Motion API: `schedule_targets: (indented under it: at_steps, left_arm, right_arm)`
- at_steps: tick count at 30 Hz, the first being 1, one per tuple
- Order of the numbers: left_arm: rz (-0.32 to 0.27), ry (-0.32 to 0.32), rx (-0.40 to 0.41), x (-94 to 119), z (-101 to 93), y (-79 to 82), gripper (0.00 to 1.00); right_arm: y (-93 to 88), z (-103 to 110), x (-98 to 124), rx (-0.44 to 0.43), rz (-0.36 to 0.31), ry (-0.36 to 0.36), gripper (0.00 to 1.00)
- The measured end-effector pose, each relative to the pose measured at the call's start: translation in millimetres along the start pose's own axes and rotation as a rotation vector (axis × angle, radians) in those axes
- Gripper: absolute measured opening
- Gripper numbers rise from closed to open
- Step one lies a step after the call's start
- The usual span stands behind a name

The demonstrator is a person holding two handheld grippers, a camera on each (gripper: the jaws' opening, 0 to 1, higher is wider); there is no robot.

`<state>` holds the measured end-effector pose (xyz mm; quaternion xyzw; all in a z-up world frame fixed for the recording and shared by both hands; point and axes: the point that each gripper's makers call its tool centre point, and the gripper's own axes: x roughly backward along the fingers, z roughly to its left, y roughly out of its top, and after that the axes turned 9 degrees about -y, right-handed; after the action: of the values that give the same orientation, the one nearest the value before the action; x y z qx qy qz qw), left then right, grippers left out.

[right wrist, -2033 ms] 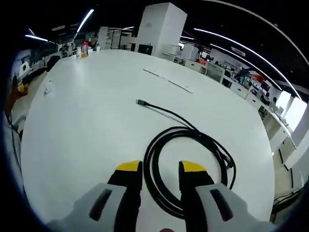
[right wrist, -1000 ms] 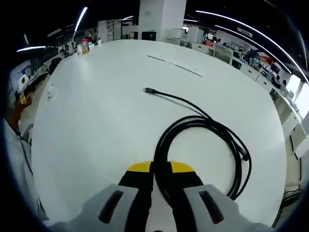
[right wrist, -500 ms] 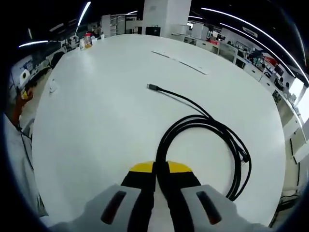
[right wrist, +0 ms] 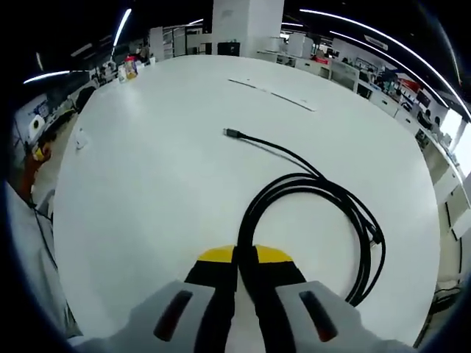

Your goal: Plug the desk Type‑C cable into the charger adapter.

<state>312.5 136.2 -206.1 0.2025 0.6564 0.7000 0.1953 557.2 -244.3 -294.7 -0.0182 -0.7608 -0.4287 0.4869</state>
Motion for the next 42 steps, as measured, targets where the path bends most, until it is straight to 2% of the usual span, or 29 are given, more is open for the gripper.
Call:
schedule_targets:
  at_steps: [1,3,9,18,24,28,33,35,36,42]
  left_arm:
    - [-0.003,0.0,-0.001,0,0.0,0.5,1.0]
    - [-0.007,0.001,0.007,1,0.2,0.4,1.0]
    - [0.005,0.006,0.01,3,0.3,-2.7,1.0]
    - [-0.001,0.011,0.018,4,1.7,-4.2,1.0]
    - [-0.005,0.009,0.01,3,0.7,-2.3,1.0]
    - [-0.001,0.009,0.011,4,0.7,-3.6,1.0]
    - [-0.002,0.01,0.013,4,0.7,-3.7,1.0]
    - [-0.001,0.009,0.012,4,0.3,-3.9,1.0]
    - [-0.002,0.009,0.013,4,0.3,-3.8,1.0]
    - [0.0,0.011,0.009,5,0.7,-4.2,1.0]
  right_arm:
    - [0.0,0,0,0.0,-0.001,0.0,0.06]
    - [-2.3,14,5,-0.006,-0.007,0.008,0.06]
    - [1.6,-2,-1,-0.004,-0.002,0.015,0.06]
    - [-1.0,24,8,-0.008,-0.001,0.031,0.06]
    - [0.2,16,4,-0.001,0.004,0.03,0.06]
    - [-2.8,31,10,-0.007,0.007,0.033,0.06]
    - [-2.4,24,8,-0.001,0.013,0.039,0.06]
    - [-3.1,25,9,0.001,0.015,0.04,0.06]
    - [-5.0,33,12,0.001,0.015,0.041,0.06]
    - [-5.7,34,13,0.002,0.016,0.045,0.06]
